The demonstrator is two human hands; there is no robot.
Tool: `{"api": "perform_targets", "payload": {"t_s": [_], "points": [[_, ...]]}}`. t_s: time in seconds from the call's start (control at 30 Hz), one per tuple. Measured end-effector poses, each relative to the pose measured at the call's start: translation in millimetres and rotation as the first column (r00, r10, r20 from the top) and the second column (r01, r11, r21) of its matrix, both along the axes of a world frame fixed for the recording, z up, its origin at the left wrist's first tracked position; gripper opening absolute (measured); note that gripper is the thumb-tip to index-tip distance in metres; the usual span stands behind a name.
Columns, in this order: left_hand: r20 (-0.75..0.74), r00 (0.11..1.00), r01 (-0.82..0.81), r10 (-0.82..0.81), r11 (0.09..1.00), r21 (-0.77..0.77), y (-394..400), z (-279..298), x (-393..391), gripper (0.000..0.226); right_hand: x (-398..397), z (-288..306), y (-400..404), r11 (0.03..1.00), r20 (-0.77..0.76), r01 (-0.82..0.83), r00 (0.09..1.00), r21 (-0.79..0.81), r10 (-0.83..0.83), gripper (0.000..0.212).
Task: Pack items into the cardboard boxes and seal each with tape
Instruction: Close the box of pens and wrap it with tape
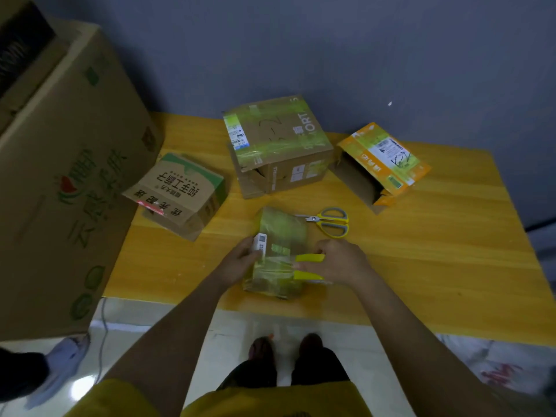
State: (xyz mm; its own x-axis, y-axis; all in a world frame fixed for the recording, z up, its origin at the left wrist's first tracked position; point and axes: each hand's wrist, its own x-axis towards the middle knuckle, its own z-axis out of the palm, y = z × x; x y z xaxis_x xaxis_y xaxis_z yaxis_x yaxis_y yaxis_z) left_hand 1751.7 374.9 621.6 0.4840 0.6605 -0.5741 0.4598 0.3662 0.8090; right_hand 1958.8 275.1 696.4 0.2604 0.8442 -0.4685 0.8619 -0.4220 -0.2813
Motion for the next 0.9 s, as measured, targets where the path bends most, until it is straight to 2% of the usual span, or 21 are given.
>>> {"api": "perform_targets", "payload": {"t_s": [0.03, 0.1, 0.17, 0.23, 0.27, 0.3, 0.37, 0.4, 0.47, 0.5, 0.53, 0.63, 0.7, 0.77, 0.8, 0.83, 0.9], "points": [[-0.005, 1.000, 0.007, -0.007, 0.999, 0.045, -2, -5, 0, 0.048, 5, 3, -3, 0.998, -0.162, 0.045, 0.986, 0.038, -0.038, 0.056], [-0.130, 0.989, 0.101, -0.067, 0.955, 0.277, -3, -14, -1, 0.048, 12, 4, -8, 0.980, -0.498, 0.181, 0.859, 0.084, -0.116, 0.051], [-0.298, 0.954, 0.198, -0.034, 0.817, 0.542, -6, -18, -5, 0.043, 13, -2, -11, 0.969, -0.588, 0.238, 0.794, 0.066, -0.155, 0.047], [-0.353, 0.934, 0.305, -0.058, 0.643, 0.702, -9, -14, -5, 0.040, 11, -8, -11, 0.964, -0.619, 0.260, 0.765, 0.048, -0.175, 0.042], [-0.378, 0.914, 0.388, -0.144, 0.582, 0.715, -8, -11, -5, 0.044, 11, -9, -11, 0.960, -0.641, 0.275, 0.747, 0.053, -0.179, 0.045], [-0.405, 0.881, 0.469, -0.246, 0.573, 0.672, -7, -6, -4, 0.050, 13, -9, -12, 0.955, -0.659, 0.290, 0.730, 0.058, -0.182, 0.049], [-0.449, 0.785, 0.617, -0.426, 0.606, 0.503, -4, -1, -6, 0.065, 16, -9, -14, 0.949, -0.674, 0.308, 0.716, 0.067, -0.184, 0.054], [-0.516, 0.704, 0.704, -0.488, 0.580, 0.411, -2, -1, -7, 0.075, 17, -10, -14, 0.947, -0.675, 0.309, 0.717, 0.083, -0.175, 0.056], [-0.653, 0.548, 0.819, -0.522, 0.492, 0.295, -1, -5, -9, 0.098, 14, -9, -12, 0.951, -0.657, 0.289, 0.739, 0.110, -0.149, 0.054], [-0.685, 0.523, 0.831, -0.507, 0.481, 0.278, -2, -6, -10, 0.109, 11, -9, -10, 0.955, -0.644, 0.270, 0.754, 0.120, -0.132, 0.053], [-0.697, 0.528, 0.824, -0.484, 0.492, 0.282, -4, -8, -11, 0.114, 8, -9, -8, 0.960, -0.620, 0.245, 0.777, 0.133, -0.113, 0.053], [-0.704, 0.580, 0.768, -0.410, 0.563, 0.305, -10, -12, -10, 0.105, 1, -4, -12, 0.958, -0.495, 0.209, 0.864, 0.195, -0.088, 0.057], [-0.729, 0.557, 0.774, -0.399, 0.567, 0.281, -12, -11, -9, 0.104, 8, -3, -24, 0.959, -0.364, 0.213, 0.922, 0.185, -0.134, 0.050], [-0.734, 0.546, 0.775, -0.405, 0.577, 0.258, -12, -11, -7, 0.104, 25, -5, -35, 0.993, -0.018, 0.104, 0.994, 0.051, -0.103, 0.050], [-0.732, 0.543, 0.777, -0.412, 0.576, 0.252, -13, -11, -6, 0.104, 33, -8, -39, 0.997, 0.115, 0.065, 0.992, -0.040, -0.060, 0.056], [-0.731, 0.538, 0.783, -0.421, 0.570, 0.248, -14, -11, -4, 0.104, 39, -14, -42, 0.992, 0.161, 0.065, 0.986, -0.112, -0.046, 0.063], [-0.722, 0.540, 0.785, -0.432, 0.567, 0.249, -15, -12, 0, 0.105, 44, -24, -40, 0.979, 0.138, 0.124, 0.985, -0.164, -0.102, 0.067]]}}
